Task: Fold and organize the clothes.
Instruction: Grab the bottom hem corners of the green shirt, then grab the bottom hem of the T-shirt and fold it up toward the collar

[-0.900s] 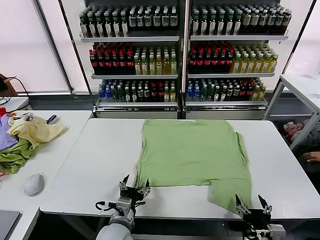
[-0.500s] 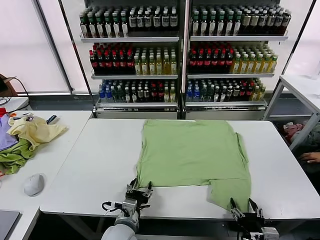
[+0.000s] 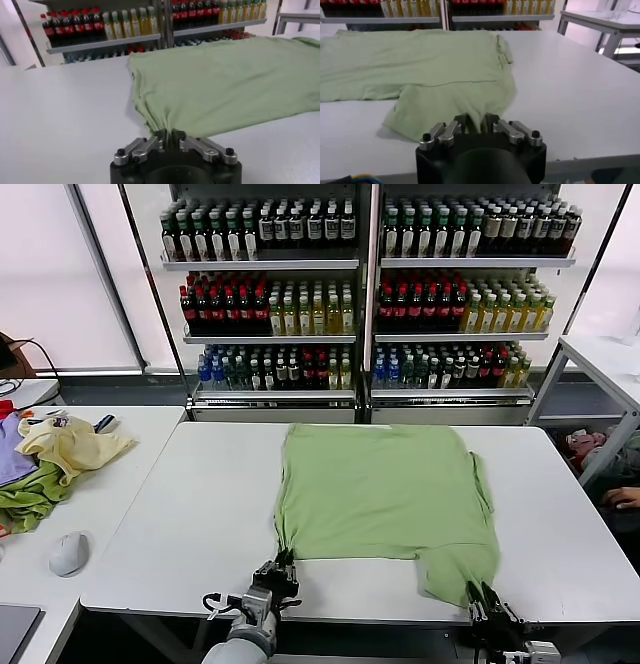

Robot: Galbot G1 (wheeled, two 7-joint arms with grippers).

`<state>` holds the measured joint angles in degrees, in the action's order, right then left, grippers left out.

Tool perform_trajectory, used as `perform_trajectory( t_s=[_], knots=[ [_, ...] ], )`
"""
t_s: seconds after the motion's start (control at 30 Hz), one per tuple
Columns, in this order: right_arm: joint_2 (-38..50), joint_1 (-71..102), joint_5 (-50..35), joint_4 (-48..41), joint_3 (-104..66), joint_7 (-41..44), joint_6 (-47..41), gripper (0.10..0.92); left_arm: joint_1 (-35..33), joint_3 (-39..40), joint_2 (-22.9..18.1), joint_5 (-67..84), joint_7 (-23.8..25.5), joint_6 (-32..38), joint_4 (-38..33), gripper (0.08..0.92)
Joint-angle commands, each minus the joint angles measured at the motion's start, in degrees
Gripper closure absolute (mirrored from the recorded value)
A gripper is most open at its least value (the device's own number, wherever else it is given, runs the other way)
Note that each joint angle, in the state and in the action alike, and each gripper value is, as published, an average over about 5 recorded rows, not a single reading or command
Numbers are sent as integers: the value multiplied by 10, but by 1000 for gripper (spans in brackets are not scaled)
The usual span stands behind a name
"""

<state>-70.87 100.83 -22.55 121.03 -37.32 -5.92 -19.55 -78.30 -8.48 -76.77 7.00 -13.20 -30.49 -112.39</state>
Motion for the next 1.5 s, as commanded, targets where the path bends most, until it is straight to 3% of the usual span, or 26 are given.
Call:
perform_trajectory(
  t_s=[0.03,0.37,0.67,1.17,1.5],
  knots=[
    [2,1,-6,21,-9,16,26,863,-12,-6,12,29,2,42,-27,890],
    [25,-12,-4,85,-33,26,50,906,-34,-36,48,52,2,70,-117,902],
    [49,-71,-21,65,-42,18,46,906,3,-46,76,76,3,72,-114,902],
    [117,-287,-28,-93,22,6,25,906,144,5,83,80,-6,56,21,902],
    [114,-373,-3,-186,88,7,20,906,217,39,58,58,-30,36,109,902]
  ],
)
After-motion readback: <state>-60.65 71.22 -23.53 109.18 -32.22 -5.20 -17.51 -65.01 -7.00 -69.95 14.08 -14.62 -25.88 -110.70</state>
